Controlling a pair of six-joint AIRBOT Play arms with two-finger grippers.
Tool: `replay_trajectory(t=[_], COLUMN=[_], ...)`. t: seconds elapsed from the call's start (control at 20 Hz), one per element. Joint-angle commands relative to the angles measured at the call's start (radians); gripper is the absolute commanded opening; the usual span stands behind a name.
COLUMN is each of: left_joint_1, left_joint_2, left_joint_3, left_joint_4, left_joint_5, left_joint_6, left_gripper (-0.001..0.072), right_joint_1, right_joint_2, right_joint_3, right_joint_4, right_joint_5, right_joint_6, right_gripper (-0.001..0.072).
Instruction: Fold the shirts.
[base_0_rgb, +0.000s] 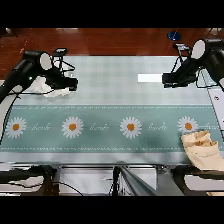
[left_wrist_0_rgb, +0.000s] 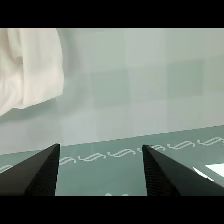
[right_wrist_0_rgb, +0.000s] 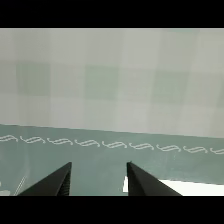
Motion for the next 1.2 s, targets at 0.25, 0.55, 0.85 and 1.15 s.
replay_trajectory(t=[0.25,0.55,0.85,1.15], left_joint_1=[0.000,0.000,0.000,-0.002], left_joint_2=[0.000,0.000,0.000,0.000], left_joint_3=[0.000,0.000,0.000,0.000], left_joint_4=[0.000,0.000,0.000,0.000], left_joint_5=[0.000,0.000,0.000,0.000], left_joint_6=[0.001,0.000,0.000,0.000], left_gripper=[0.0605,0.0605,0.0606,0.0605], right_joint_1=[-0.001,-0.001,-0.001,-0.001], right_joint_2=[0.000,0.000,0.000,0.000], right_joint_3=[0.001,0.001,0.001,0.001], right_joint_4=[0.000,0.000,0.000,0.001], right_joint_5=[0.000,0.000,0.000,-0.019], right_joint_6=[0.000,0.000,0.000,0.000], right_gripper=[0.0430,0.0430,0.0430,0.0431])
